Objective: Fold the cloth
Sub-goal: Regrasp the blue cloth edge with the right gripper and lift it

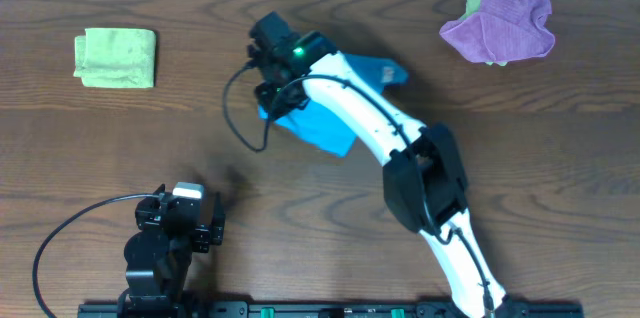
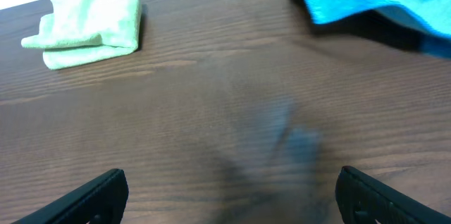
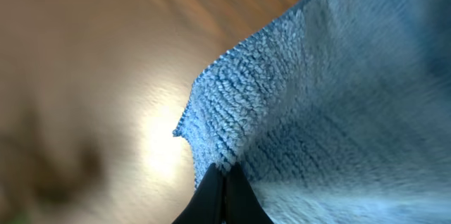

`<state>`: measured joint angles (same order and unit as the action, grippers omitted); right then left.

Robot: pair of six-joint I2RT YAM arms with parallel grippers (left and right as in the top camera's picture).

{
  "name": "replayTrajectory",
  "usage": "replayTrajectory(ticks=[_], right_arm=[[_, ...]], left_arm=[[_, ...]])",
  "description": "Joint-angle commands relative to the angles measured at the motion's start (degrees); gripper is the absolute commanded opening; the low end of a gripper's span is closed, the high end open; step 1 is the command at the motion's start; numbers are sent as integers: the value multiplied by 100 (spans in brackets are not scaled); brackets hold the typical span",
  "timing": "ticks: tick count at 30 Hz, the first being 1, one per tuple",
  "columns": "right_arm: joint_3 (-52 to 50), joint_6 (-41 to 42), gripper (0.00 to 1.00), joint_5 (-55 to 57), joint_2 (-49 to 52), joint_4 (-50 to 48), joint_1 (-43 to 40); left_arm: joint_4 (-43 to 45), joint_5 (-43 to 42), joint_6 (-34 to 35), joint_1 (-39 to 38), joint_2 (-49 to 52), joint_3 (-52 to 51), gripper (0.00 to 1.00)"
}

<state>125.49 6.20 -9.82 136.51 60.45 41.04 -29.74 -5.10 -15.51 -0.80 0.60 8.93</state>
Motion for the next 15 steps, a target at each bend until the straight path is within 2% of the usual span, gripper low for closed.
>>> replayTrajectory(ticks=[1, 10, 15], right_arm=[[186, -72, 1, -116, 63, 24, 186], [186, -20, 1, -151, 63, -153, 402], [323, 332, 1, 411, -9, 4, 254]], left_arm=[[-24, 66, -101, 13, -35, -76, 95], [-24, 66, -101, 13, -35, -76, 95], [-24, 66, -101, 13, -35, -76, 95]])
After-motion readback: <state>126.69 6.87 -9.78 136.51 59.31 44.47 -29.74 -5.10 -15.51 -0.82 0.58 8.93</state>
